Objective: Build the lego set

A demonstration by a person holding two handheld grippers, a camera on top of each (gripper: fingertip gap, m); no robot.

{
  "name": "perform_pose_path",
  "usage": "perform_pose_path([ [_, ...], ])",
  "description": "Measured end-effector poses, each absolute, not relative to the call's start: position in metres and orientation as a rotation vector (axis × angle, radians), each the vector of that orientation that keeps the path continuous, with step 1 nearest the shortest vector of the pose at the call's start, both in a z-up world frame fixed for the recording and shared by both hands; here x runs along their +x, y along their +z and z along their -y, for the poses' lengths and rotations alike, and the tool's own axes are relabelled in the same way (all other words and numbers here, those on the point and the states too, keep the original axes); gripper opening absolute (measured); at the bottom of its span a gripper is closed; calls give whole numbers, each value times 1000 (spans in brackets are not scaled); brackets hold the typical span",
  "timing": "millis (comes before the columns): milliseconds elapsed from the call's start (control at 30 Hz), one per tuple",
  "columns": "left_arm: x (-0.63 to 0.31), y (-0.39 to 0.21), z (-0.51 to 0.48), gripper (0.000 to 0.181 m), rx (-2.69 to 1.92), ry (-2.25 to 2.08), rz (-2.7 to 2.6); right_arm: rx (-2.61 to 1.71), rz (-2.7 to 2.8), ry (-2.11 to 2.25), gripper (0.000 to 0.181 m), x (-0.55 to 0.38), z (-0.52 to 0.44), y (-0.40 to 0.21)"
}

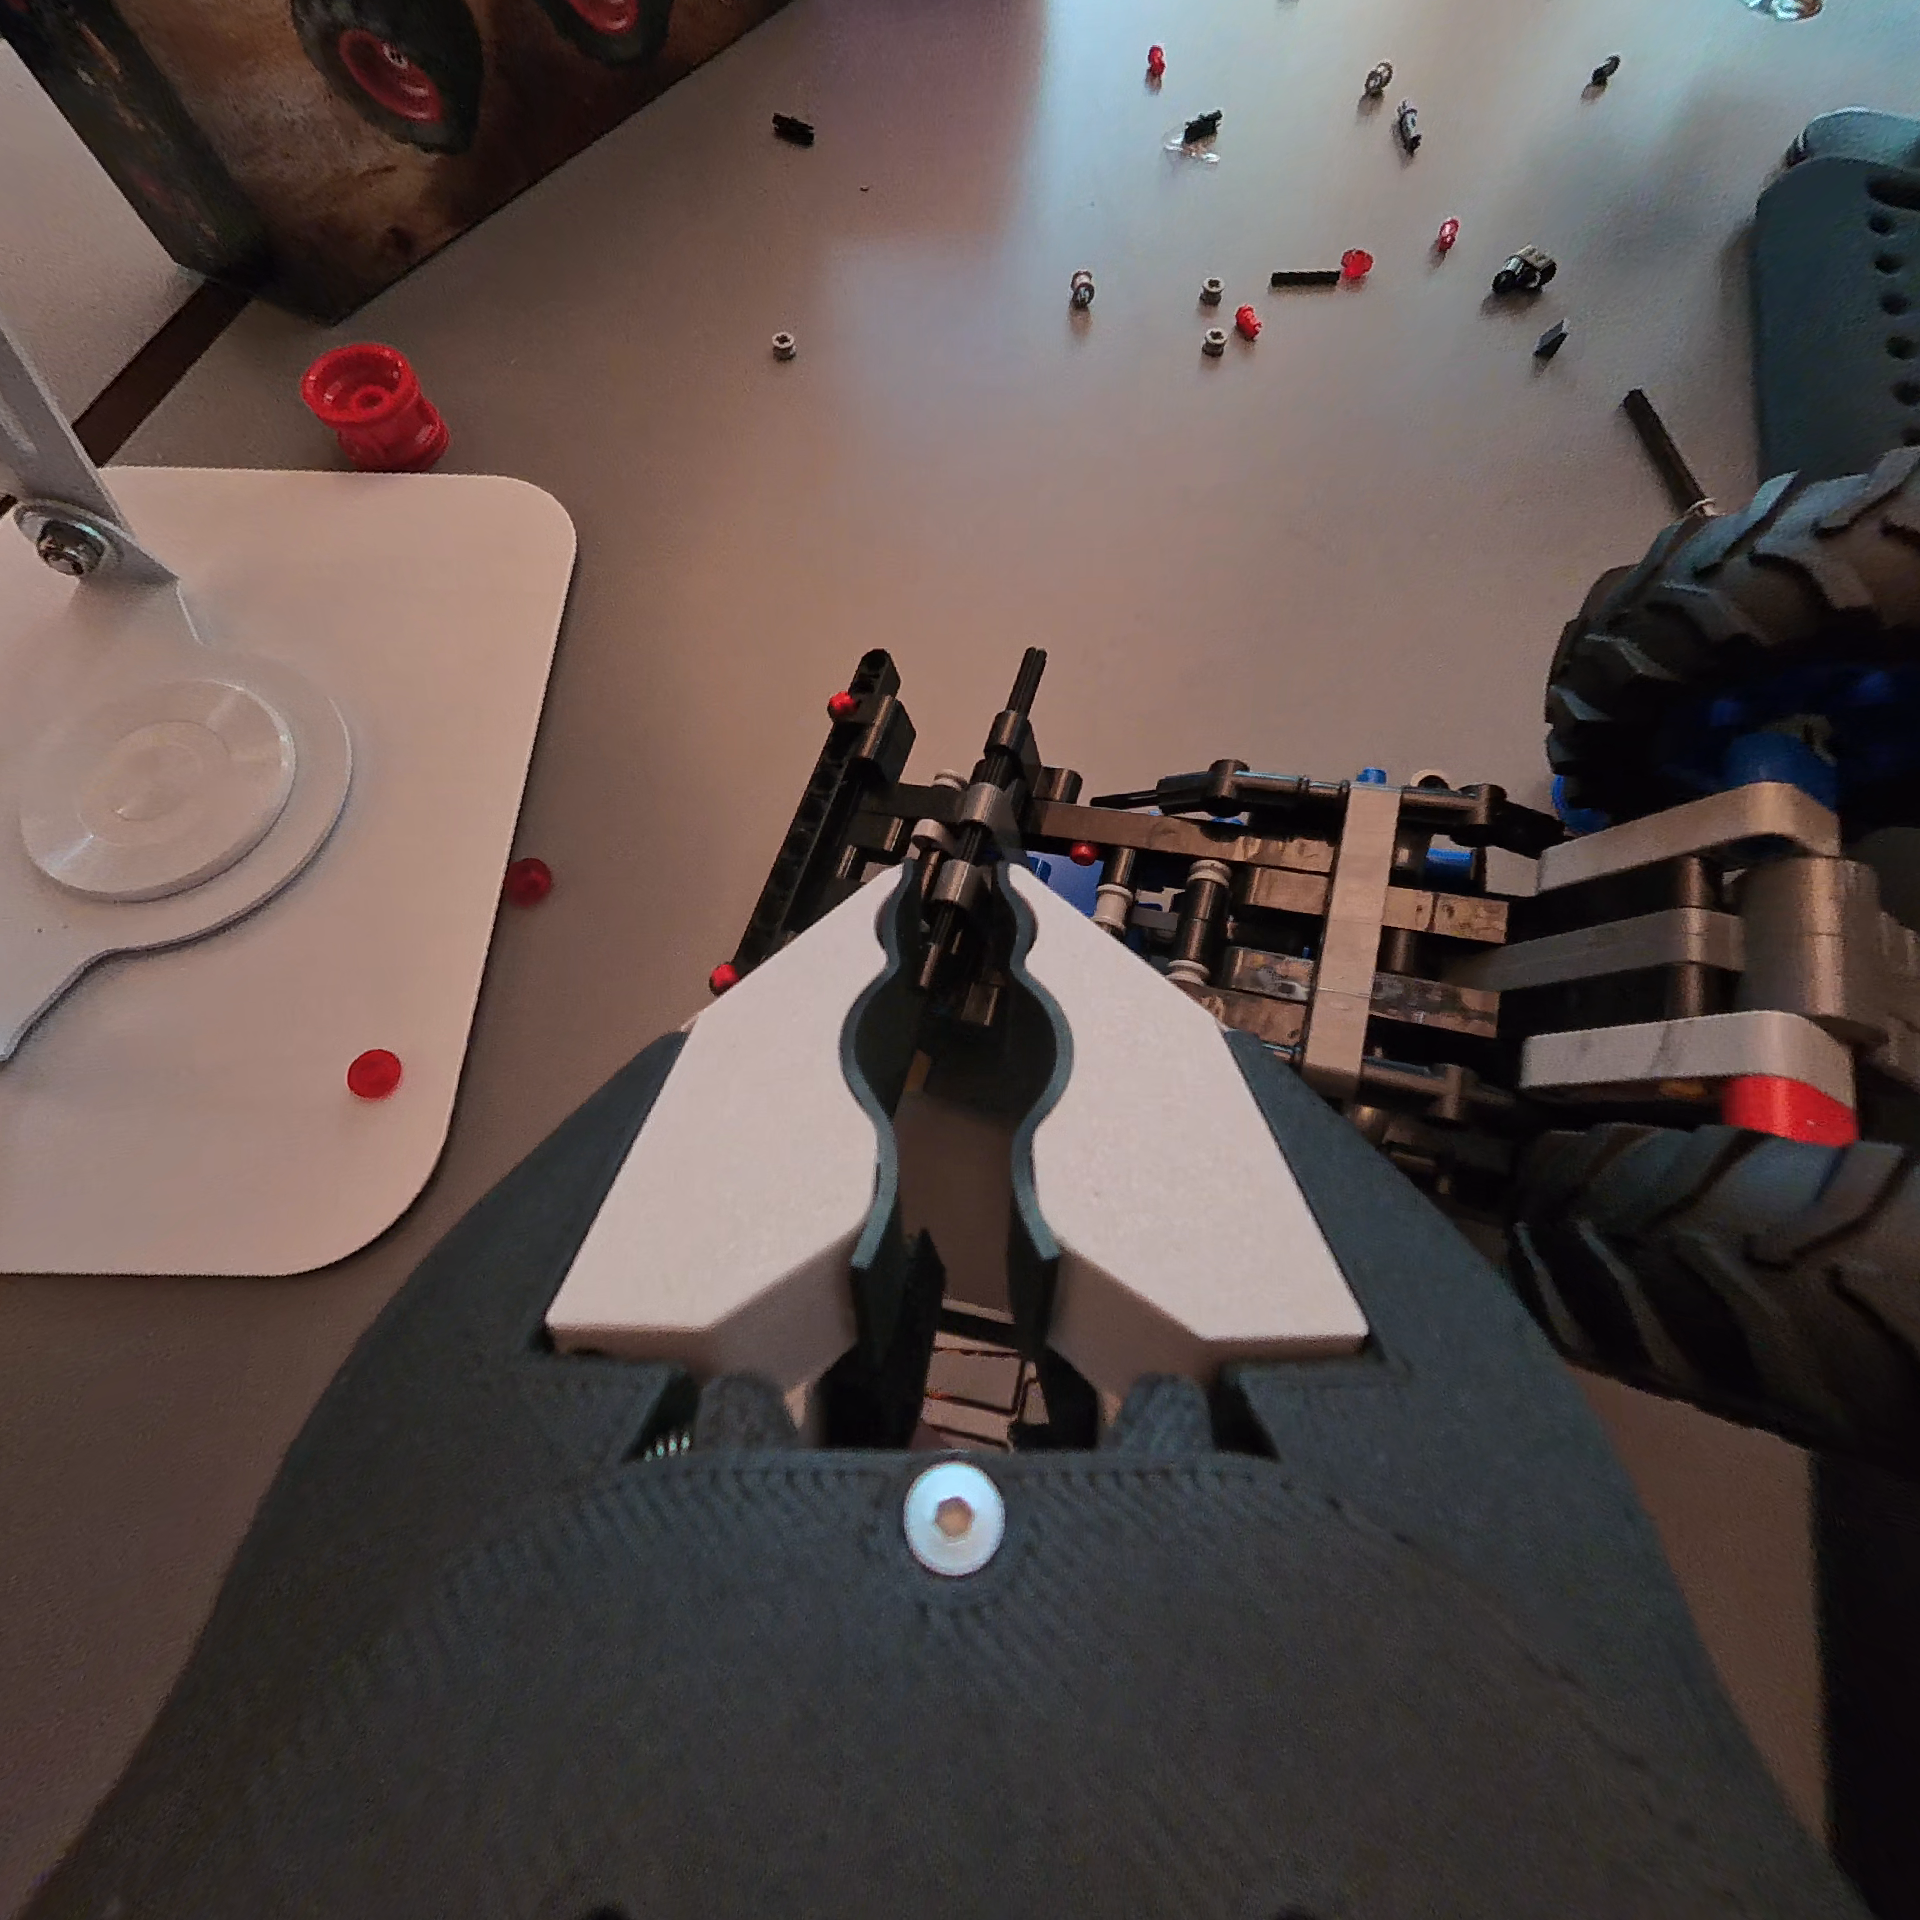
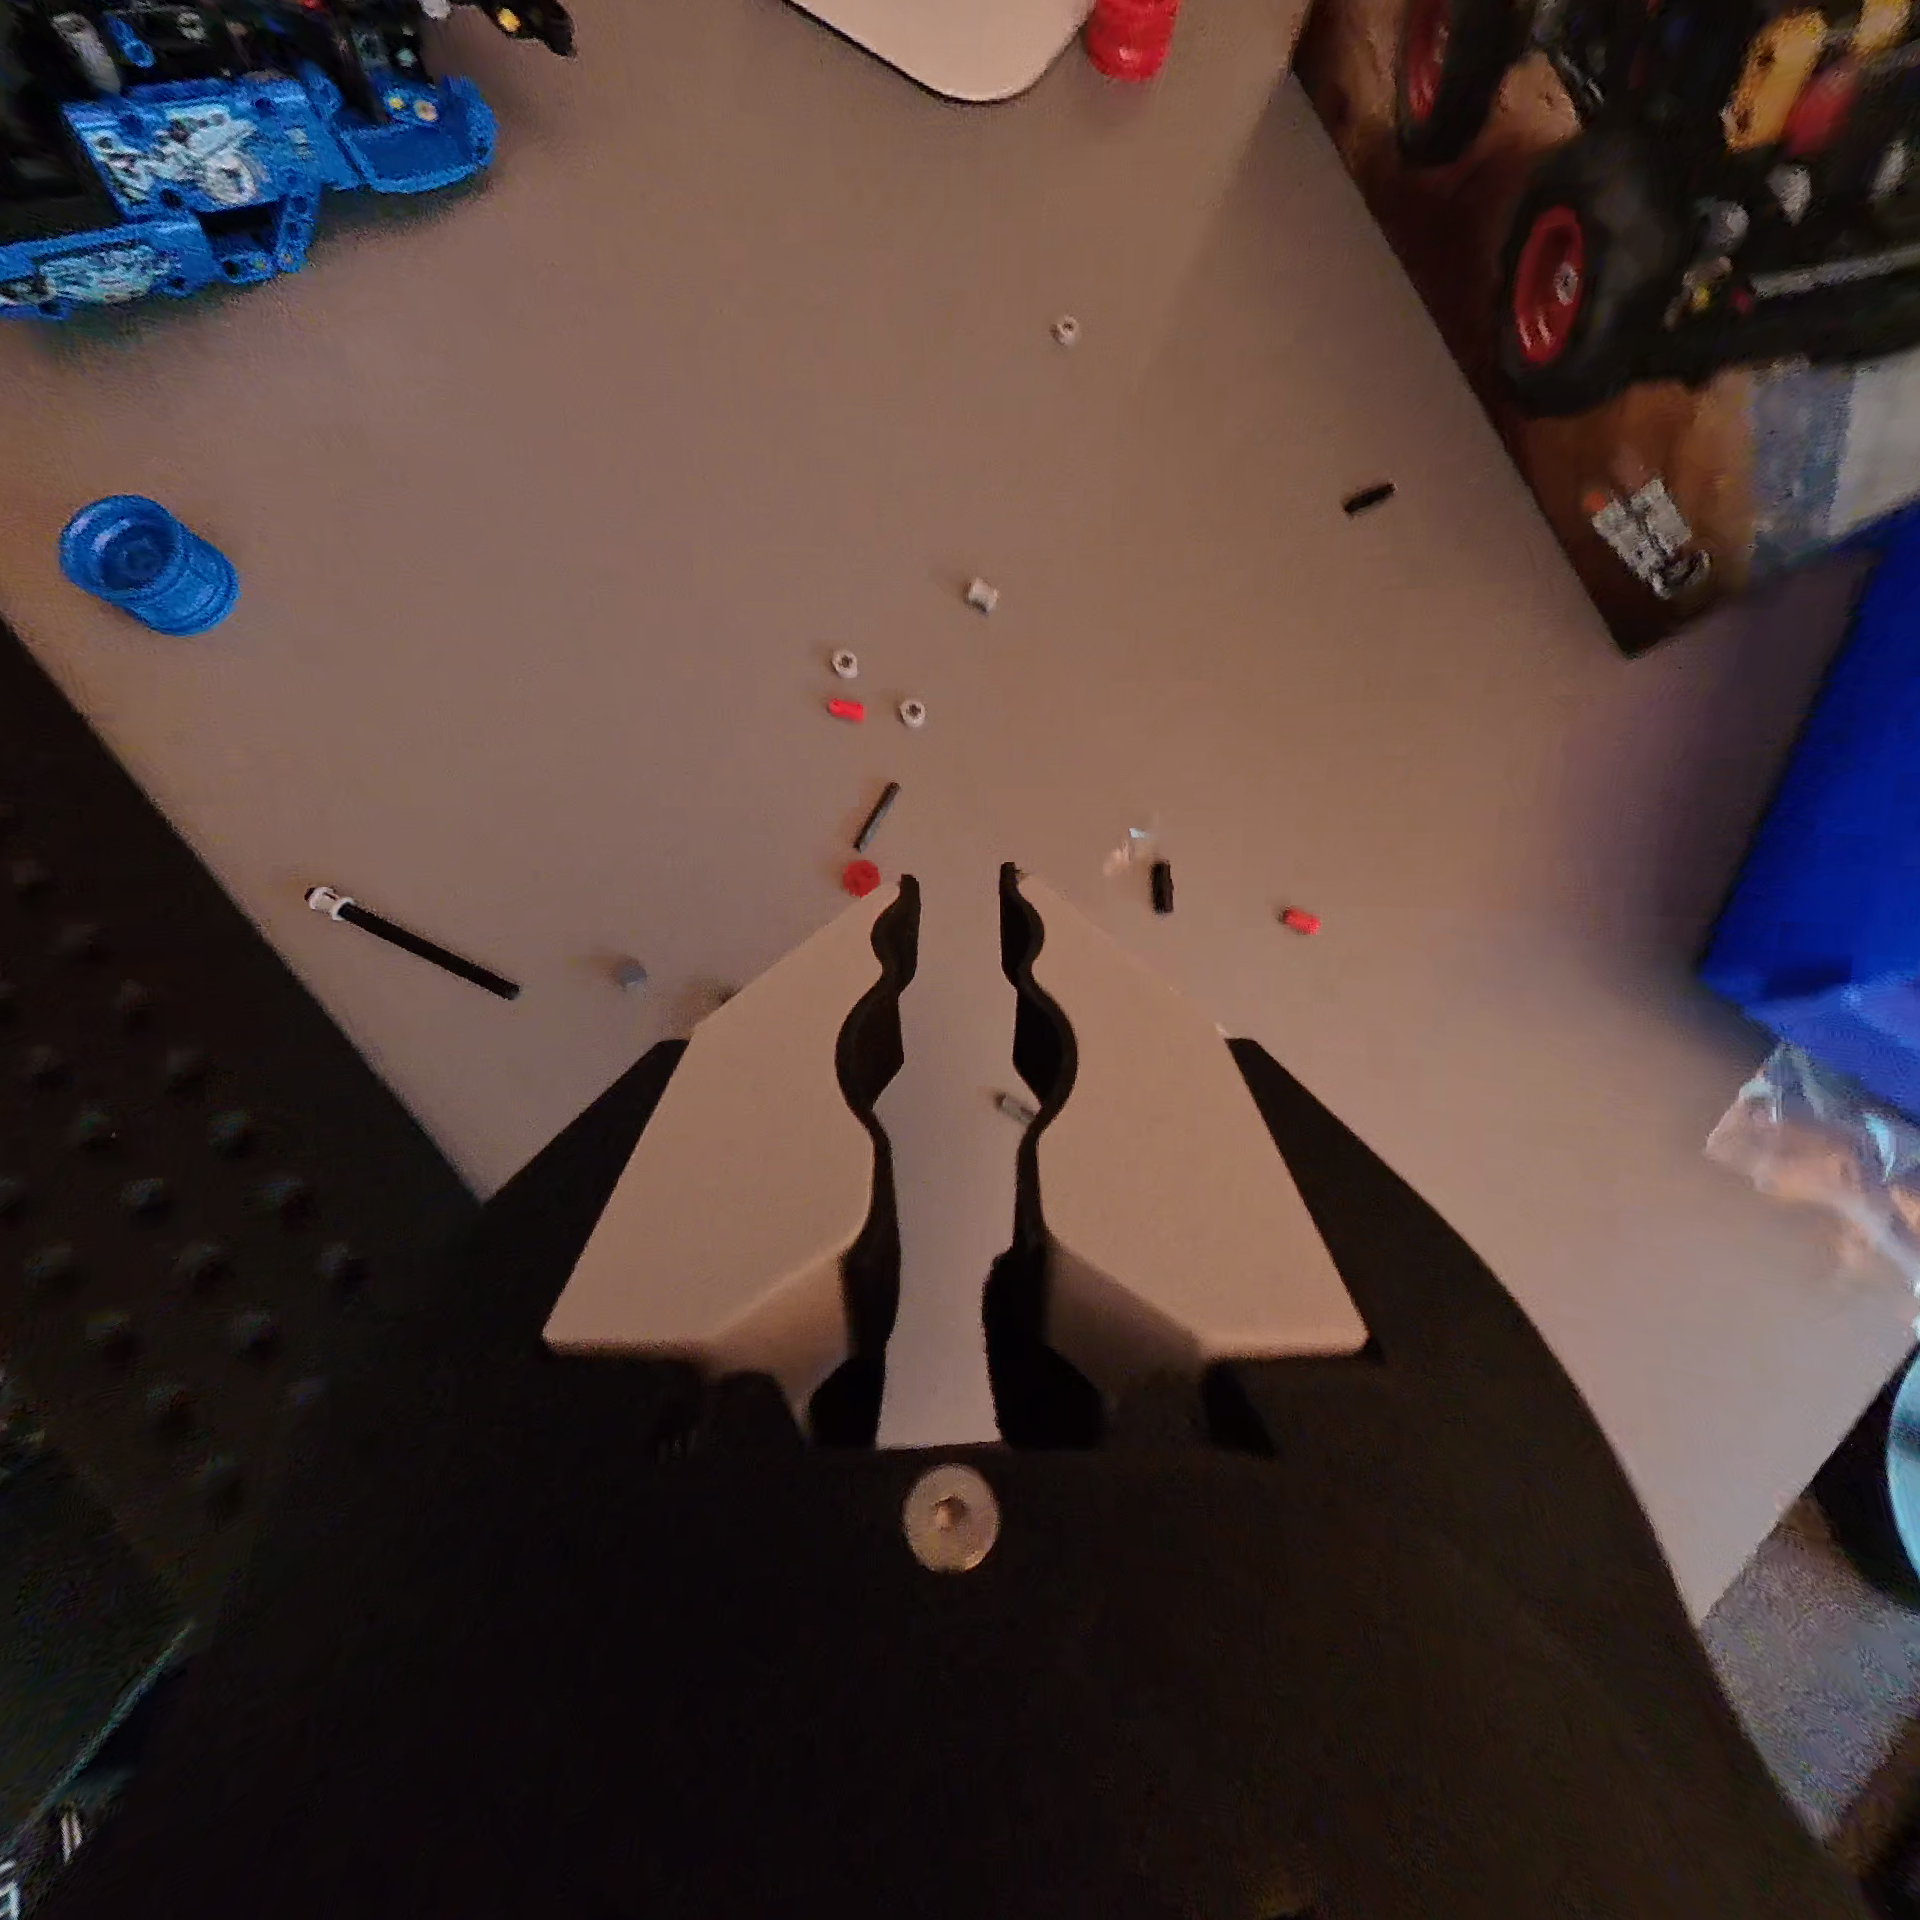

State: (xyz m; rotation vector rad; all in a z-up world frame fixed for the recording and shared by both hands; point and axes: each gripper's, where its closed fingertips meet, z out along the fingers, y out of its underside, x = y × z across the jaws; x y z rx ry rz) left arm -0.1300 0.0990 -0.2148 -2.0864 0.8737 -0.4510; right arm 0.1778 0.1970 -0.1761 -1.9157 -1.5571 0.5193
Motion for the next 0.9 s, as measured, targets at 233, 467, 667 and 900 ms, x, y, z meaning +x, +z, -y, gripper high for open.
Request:
perform_pose_path([
  [233,-122,-215,-97,12,-2055,-471,-893,-1981,1415,408,14,213,-215,-174],
  [467,-117,-216,-98,13,-2046,-479,-897,-1837,1592,533,15,151,-221,-196],
  [667,-110,-216,-96,13,-2031,-498,-914,-1731,1860,576,15,92,-229,-249],
  [900,-105,-216,-96,13,-2021,-528,-922,-1655,1976,728,12,70,-234,-263],
])
